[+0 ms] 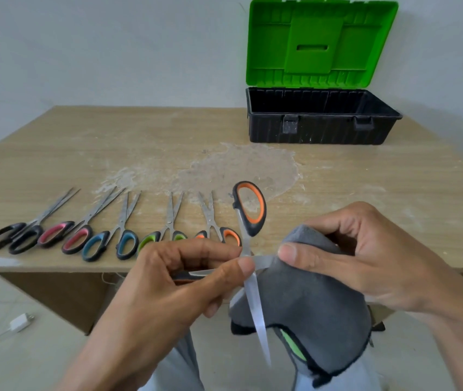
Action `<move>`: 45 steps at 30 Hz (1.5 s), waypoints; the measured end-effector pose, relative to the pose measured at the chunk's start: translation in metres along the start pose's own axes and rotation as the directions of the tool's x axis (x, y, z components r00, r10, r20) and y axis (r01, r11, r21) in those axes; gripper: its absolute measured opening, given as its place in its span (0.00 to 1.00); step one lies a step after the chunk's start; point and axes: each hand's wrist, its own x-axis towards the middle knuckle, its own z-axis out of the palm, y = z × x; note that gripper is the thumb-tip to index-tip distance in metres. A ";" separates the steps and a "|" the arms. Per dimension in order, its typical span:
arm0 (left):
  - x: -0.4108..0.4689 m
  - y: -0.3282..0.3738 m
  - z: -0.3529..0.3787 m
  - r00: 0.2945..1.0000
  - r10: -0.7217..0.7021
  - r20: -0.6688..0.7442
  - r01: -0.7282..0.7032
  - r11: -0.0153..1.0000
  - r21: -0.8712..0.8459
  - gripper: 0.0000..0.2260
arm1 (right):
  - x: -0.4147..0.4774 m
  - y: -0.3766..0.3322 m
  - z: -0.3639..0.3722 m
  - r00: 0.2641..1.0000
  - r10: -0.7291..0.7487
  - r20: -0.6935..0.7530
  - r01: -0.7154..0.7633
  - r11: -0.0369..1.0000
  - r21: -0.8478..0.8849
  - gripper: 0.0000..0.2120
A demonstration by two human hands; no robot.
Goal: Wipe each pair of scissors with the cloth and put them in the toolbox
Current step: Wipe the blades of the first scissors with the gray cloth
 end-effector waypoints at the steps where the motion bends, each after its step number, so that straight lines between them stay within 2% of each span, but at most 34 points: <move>1: 0.000 0.000 -0.001 1.000 0.002 0.000 -0.002 1.000 0.011 0.10 | -0.002 0.001 -0.003 1.000 0.017 -0.008 -0.017 1.000 0.016 0.12; 8: -0.002 -0.001 0.001 0.998 0.057 0.013 -0.058 0.998 0.040 0.09 | -0.004 0.003 -0.002 1.000 -0.009 -0.009 0.009 1.000 0.011 0.11; 13: -0.001 -0.001 0.000 0.998 0.055 0.004 -0.055 0.998 0.002 0.08 | 0.001 0.003 0.004 1.000 -0.008 0.002 0.007 1.000 0.024 0.22; 17: -0.001 -0.006 -0.003 1.000 0.011 -0.021 -0.013 0.996 -0.085 0.07 | 0.000 0.007 0.007 0.999 0.052 -0.011 -0.052 0.998 -0.023 0.34; 19: 0.000 -0.009 -0.002 1.000 -0.013 -0.016 0.011 0.991 -0.133 0.07 | -0.002 0.011 0.003 0.996 0.088 0.017 -0.088 0.996 0.021 0.37; 21: 0.001 -0.011 -0.005 1.000 -0.016 -0.009 0.015 0.985 -0.174 0.08 | -0.004 0.009 -0.003 0.991 0.114 0.072 -0.121 0.986 0.112 0.32; 22: 0.001 -0.012 -0.007 1.000 -0.006 -0.007 0.005 0.984 -0.178 0.11 | -0.005 0.007 -0.005 0.990 0.107 0.087 -0.120 0.982 0.149 0.24; 24: 0.000 -0.013 -0.011 1.000 0.028 -0.013 -0.030 0.987 -0.156 0.15 | -0.009 0.005 -0.007 0.996 0.078 0.037 -0.083 0.980 0.180 0.10; 26: -0.001 -0.011 -0.012 0.997 0.076 -0.022 -0.078 0.992 -0.104 0.15 | -0.012 0.007 -0.010 0.998 0.058 -0.040 -0.051 0.985 0.168 0.05; 30: -0.005 0.002 -0.008 0.990 0.124 -0.062 -0.123 0.992 0.027 0.06 | -0.016 0.003 -0.012 0.993 0.016 -0.118 -0.012 0.999 0.035 0.11; 33: -0.006 0.010 -0.001 0.990 0.139 -0.037 -0.136 0.988 0.078 0.06 | -0.014 -0.004 -0.010 0.997 -0.009 -0.077 0.005 0.999 -0.046 0.13; 35: -0.004 0.011 0.002 0.989 0.148 -0.027 -0.146 0.986 0.081 0.06 | -0.011 -0.003 -0.007 1.000 -0.019 -0.011 0.018 0.992 -0.126 0.23; 37: -0.002 0.009 0.004 0.989 0.145 -0.026 -0.142 0.987 0.076 0.07 | -0.007 0.001 -0.004 0.999 -0.032 0.016 0.033 0.992 -0.125 0.31; 39: -0.001 0.006 0.002 0.992 0.124 -0.022 -0.123 0.991 0.060 0.07 | -0.006 0.003 -0.003 0.999 -0.042 0.016 0.043 0.995 -0.094 0.30; 41: -0.001 0.004 -0.001 0.995 0.100 -0.011 -0.099 0.994 0.045 0.08 | -0.007 0.003 -0.004 0.998 -0.054 0.023 0.055 0.996 -0.068 0.24; 45: -0.004 0.001 -0.004 0.996 0.083 -0.018 -0.082 0.996 0.029 0.07 | -0.014 0.006 -0.014 1.000 0.001 -0.006 -0.002 0.999 -0.034 0.19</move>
